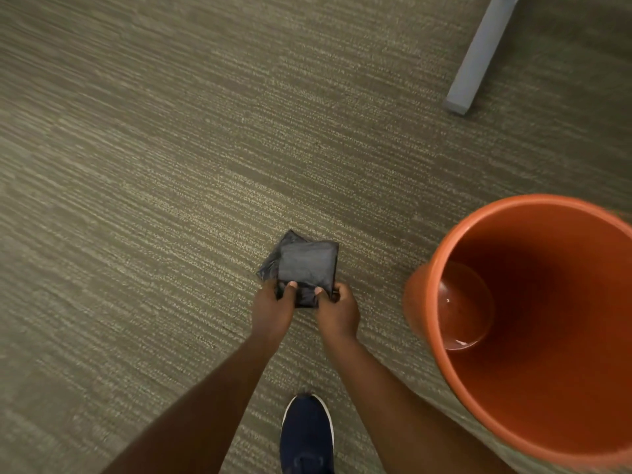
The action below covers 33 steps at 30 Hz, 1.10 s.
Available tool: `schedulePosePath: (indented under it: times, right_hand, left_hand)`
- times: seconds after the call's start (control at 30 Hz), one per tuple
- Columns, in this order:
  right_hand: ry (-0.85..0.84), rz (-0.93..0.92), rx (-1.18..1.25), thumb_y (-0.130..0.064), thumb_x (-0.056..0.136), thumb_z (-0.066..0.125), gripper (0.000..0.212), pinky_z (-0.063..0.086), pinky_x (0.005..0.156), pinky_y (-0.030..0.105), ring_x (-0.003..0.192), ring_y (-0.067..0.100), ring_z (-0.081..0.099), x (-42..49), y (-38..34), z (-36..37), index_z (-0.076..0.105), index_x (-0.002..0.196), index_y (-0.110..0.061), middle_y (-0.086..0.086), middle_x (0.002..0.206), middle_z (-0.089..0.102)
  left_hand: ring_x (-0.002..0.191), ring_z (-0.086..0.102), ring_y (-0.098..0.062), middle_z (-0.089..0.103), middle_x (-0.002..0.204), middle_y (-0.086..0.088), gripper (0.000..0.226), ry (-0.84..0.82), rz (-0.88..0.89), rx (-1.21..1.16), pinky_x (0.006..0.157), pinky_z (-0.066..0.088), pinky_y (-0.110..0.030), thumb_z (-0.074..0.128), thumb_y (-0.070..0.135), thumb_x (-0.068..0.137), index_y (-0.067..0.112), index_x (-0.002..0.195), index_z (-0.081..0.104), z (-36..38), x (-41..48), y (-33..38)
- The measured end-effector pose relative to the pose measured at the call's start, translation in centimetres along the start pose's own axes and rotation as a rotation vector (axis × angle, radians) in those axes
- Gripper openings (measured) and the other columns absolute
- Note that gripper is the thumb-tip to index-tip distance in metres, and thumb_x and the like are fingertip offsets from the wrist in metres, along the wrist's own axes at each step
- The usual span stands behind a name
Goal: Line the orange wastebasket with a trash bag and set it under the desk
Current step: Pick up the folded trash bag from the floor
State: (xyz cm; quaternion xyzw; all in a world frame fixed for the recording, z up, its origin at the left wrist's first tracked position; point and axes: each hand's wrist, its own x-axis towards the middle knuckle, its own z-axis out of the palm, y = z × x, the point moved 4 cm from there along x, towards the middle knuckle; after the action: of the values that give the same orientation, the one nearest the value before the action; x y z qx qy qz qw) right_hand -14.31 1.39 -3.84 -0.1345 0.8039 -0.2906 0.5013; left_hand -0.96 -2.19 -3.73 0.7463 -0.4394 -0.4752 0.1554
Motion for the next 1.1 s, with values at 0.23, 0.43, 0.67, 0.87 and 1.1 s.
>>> schedulePosePath:
  times: [0.23,0.43,0.67,0.87,1.1]
  right_hand:
    - [-0.268,0.188,0.357,-0.016,0.099,0.060,0.008,0.055,0.067,0.031,0.088,0.022,0.068,-6.6,2.4,-5.7,0.064,0.105,-0.017,0.010,0.108,0.072]
    - [-0.194,0.114,0.097,-0.014,0.094,0.065,0.047,0.056,0.090,0.048,0.102,0.029,0.068,-11.8,1.7,-11.6,0.050,0.138,-0.017,0.013,0.116,0.069]
    - [-0.307,-0.150,0.129,-0.067,0.091,0.051,0.048,0.048,0.081,0.013,0.103,-0.004,0.067,-19.5,-6.4,-18.2,0.062,0.127,-0.038,-0.021,0.111,0.071]
    - [-0.153,-0.235,0.142,-0.030,0.101,0.056,0.019,0.060,0.083,0.046,0.094,0.024,0.073,-21.3,-9.2,-25.0,0.073,0.097,-0.024,0.001,0.095,0.077]
    - [0.028,-0.242,0.215,-0.049,0.095,0.058,0.023,0.059,0.084,0.047,0.092,0.016,0.073,-23.7,-13.0,-32.5,0.069,0.097,-0.029,-0.003,0.097,0.077]
  left_hand:
    - [0.096,0.069,-0.030,0.077,0.100,-0.008,0.028,-0.138,-0.503,-0.611,0.085,0.052,-0.044,0.048,0.034,0.102,0.015,0.106,0.069,-1.3,-7.6,1.1]
    - [0.086,0.066,-0.030,0.069,0.096,-0.020,0.019,-0.182,-0.396,-0.558,0.080,0.051,-0.043,0.047,0.006,0.101,0.002,0.095,0.065,-4.2,-14.8,5.7]
    - [0.088,0.061,-0.030,0.066,0.089,-0.019,0.009,-0.320,-0.213,-0.438,0.086,0.045,-0.045,0.061,0.002,0.097,-0.002,0.091,0.065,-5.3,-23.9,15.3]
    - [0.093,0.061,-0.033,0.064,0.096,-0.027,0.029,-0.430,-0.121,-0.442,0.092,0.050,-0.044,0.066,-0.004,0.092,-0.022,0.112,0.056,-4.7,-28.3,21.8]
    - [0.112,0.071,-0.034,0.076,0.114,-0.021,0.047,-0.511,-0.045,-0.486,0.095,0.056,-0.039,0.080,0.010,0.076,-0.003,0.119,0.067,-4.2,-31.4,26.9]
